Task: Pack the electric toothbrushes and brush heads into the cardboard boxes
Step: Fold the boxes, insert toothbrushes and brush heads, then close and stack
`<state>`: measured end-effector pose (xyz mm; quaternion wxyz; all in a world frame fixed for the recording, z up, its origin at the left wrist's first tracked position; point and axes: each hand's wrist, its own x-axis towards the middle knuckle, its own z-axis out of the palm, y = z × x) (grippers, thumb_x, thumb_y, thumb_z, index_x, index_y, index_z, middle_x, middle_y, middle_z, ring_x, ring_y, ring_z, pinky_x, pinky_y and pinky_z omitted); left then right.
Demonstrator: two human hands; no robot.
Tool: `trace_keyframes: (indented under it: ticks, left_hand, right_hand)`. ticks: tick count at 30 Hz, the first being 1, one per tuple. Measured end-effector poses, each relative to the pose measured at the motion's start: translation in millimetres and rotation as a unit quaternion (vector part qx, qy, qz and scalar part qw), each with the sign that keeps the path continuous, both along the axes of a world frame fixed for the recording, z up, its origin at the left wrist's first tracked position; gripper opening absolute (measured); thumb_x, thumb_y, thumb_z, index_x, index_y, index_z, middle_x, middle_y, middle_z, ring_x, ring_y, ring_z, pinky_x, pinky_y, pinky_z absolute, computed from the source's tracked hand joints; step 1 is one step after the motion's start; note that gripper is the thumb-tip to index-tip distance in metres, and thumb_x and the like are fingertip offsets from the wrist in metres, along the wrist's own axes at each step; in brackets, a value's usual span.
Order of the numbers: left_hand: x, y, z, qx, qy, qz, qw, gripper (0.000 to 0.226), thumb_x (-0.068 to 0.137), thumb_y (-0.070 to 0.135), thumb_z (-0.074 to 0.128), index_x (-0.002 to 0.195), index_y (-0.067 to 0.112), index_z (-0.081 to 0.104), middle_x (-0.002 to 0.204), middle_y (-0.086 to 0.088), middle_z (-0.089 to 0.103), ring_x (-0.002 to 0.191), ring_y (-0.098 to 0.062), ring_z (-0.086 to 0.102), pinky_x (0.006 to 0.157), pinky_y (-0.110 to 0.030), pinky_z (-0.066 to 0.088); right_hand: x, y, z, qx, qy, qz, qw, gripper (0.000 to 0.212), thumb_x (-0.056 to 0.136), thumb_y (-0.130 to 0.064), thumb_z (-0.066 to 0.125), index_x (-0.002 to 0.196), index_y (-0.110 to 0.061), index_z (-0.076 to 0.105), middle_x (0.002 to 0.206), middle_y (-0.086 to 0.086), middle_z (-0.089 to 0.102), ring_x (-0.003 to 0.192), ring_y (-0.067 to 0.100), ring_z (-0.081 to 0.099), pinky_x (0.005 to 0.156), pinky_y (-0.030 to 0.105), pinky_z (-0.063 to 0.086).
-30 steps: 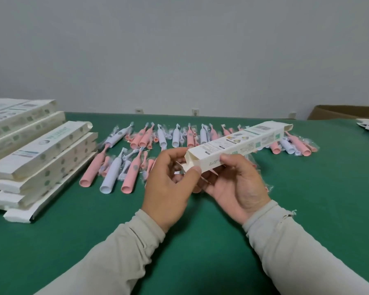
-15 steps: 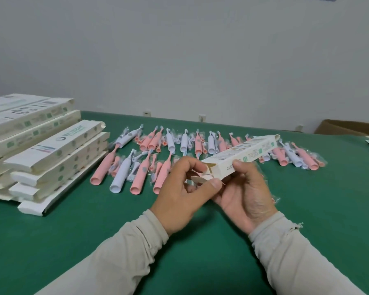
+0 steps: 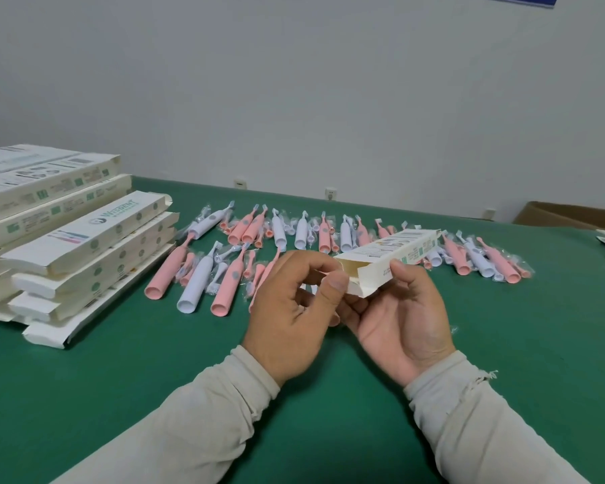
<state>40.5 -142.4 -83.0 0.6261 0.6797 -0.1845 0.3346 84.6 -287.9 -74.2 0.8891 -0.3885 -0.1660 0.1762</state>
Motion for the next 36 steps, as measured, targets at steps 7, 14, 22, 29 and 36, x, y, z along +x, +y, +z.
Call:
trace_keyframes:
  ticks: [7,14,22,29,36]
  left_hand:
    - [2.9,-0.2,-1.8,0.025,0.009,0.026,0.999,0.016,0.089,0.049,0.064,0.102,0.042,0.060,0.098,0.001,0.065,0.085,-0.028,0.066,0.069,-0.049,0.055]
    - [3.6,2.0,-0.1,0.049,-0.022,0.064,0.997,0.009,0.091,0.043,0.063,0.098,0.037,0.061,0.093,0.009,0.062,0.083,-0.021,0.063,0.068,-0.034,0.053]
    - [2.1,1.0,0.3,0.053,-0.013,0.063,0.997,0.007,0.091,0.041,0.062,0.095,0.036,0.063,0.093,0.007,0.063,0.083,-0.017,0.062,0.065,-0.021,0.050]
    - [-2.2,-1.6,2.9,0.019,0.019,0.050,0.998,0.010,0.089,0.038,0.066,0.090,0.032,0.059,0.086,0.012,0.063,0.074,-0.010,0.061,0.058,-0.017,0.047]
    - [-3.2,1.8,5.0,0.087,-0.007,0.110,0.990,0.017,0.087,0.039,0.064,0.101,0.029,0.068,0.100,0.013,0.059,0.089,-0.009,0.059,0.070,-0.015,0.047]
  right_hand:
    - [1.4,-1.8,-1.3,0.018,0.006,0.017,1.000,0.051,0.083,-0.035,0.063,0.126,-0.008,0.060,0.129,0.026,0.059,0.113,0.041,0.057,0.106,0.055,0.036]
    - [0.0,1.9,-0.5,0.027,0.010,0.040,0.999,0.060,0.083,-0.035,0.064,0.137,-0.010,0.053,0.134,0.024,0.057,0.119,0.041,0.054,0.104,0.052,0.043]
    - [-0.2,-0.9,-0.8,0.029,0.001,0.043,0.999,0.048,0.081,-0.034,0.068,0.123,-0.012,0.062,0.114,0.017,0.066,0.090,0.028,0.068,0.087,0.045,0.054]
    - [-0.3,-1.5,0.3,0.004,-0.011,0.045,0.999,0.048,0.085,-0.035,0.065,0.126,-0.013,0.060,0.109,0.015,0.064,0.072,0.023,0.056,0.078,0.041,0.055]
    - [-3.5,2.2,0.0,-0.005,-0.022,0.038,0.999,0.052,0.088,-0.034,0.060,0.136,-0.012,0.056,0.111,0.014,0.065,0.072,0.019,0.057,0.077,0.037,0.051]
